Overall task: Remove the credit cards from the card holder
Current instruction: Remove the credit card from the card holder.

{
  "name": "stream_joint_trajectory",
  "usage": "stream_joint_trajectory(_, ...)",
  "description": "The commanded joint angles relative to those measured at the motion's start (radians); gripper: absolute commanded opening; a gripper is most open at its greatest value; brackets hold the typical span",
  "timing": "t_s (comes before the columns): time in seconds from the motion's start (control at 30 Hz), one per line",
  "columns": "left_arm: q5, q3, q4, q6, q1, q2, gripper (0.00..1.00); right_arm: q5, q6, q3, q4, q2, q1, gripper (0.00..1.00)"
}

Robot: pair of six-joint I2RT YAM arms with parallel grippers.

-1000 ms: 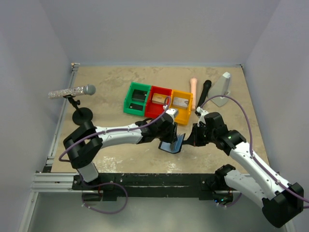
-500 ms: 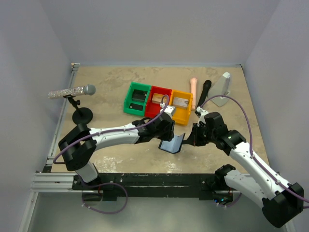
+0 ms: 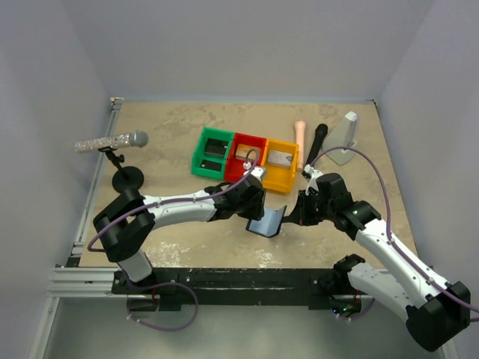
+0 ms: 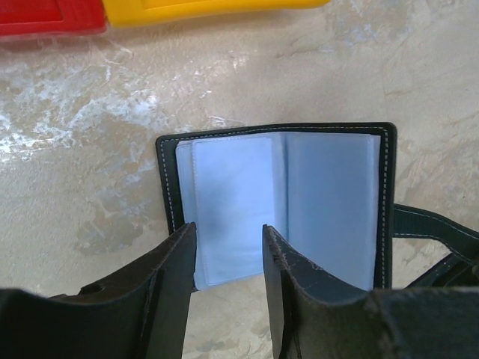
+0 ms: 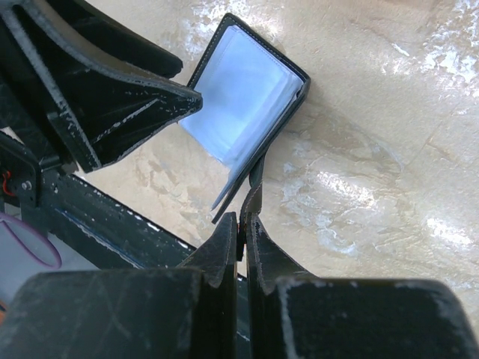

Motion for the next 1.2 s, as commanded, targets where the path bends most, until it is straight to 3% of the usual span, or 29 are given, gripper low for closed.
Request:
stream_joint_trajectory(0.0, 0.079, -0.02, 0.064, -0.018, 0.029, 0.021, 0.46, -0.022, -0.017, 0.003, 0.036, 0.002, 0.005, 0.0)
stream_joint_trajectory(0.33, 0.164, -0.017, 0.092, -0.018, 0.029, 0.072, 0.45, -0.025, -0.021, 0.007, 0.035, 0.013, 0.005, 0.0)
stream_joint_trajectory(0.83, 0.067, -0.071, 0.075, -0.046, 0.033, 0.007, 0.49, -0.031, -0.024, 0.004, 0.043, 0.022, 0.004, 0.0)
stream_joint_trajectory(1.17, 0.154, -0.069, 0.116, -0.037, 0.033, 0.05, 0.47, -0.03, -0.021, -0.002, 0.05, 0.025, 0.004, 0.0)
